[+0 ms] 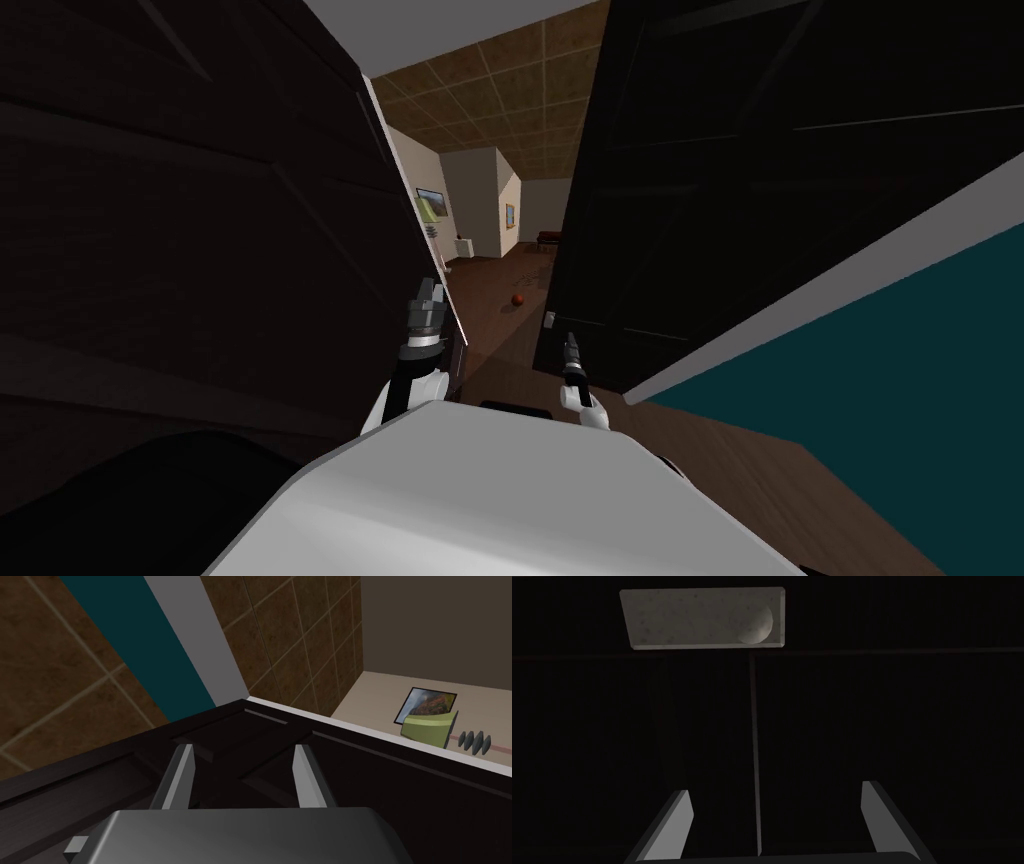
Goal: Pull the door open
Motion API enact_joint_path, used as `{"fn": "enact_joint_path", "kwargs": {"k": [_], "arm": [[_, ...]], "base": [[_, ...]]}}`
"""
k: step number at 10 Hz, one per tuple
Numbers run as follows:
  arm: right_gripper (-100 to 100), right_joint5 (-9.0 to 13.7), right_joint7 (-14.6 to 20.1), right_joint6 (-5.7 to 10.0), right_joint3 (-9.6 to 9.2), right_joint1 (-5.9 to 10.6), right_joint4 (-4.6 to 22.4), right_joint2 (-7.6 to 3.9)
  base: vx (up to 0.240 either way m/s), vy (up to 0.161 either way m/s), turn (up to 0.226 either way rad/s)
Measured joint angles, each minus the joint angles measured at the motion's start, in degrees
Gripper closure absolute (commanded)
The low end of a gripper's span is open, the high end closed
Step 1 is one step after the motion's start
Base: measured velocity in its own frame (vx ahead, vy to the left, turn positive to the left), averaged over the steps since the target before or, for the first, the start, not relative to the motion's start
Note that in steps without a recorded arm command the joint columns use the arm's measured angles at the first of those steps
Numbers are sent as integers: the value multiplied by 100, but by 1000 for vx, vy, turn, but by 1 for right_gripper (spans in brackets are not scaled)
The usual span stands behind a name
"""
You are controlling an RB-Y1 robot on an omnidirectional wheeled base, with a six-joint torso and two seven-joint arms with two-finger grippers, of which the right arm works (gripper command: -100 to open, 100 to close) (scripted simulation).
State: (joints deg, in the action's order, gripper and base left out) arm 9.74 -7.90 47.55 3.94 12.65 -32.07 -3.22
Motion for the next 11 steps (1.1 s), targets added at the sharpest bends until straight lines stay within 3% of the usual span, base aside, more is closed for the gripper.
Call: {"fn": "enact_joint_path", "kwargs": {"k": [3, 8, 9, 11], "arm": [[-100, 2, 11, -19, 199, 31, 58, 107], [-100, 5, 19, -46, 357, 65, 122, 250], [100, 4, 20, -35, 358, 52, 121, 259], [100, 4, 18, -53, 357, 52, 133, 253]], "base": [[193, 27, 51], [188, 32, 34], [-31, 0, -6], [-33, -9, 19]]}}
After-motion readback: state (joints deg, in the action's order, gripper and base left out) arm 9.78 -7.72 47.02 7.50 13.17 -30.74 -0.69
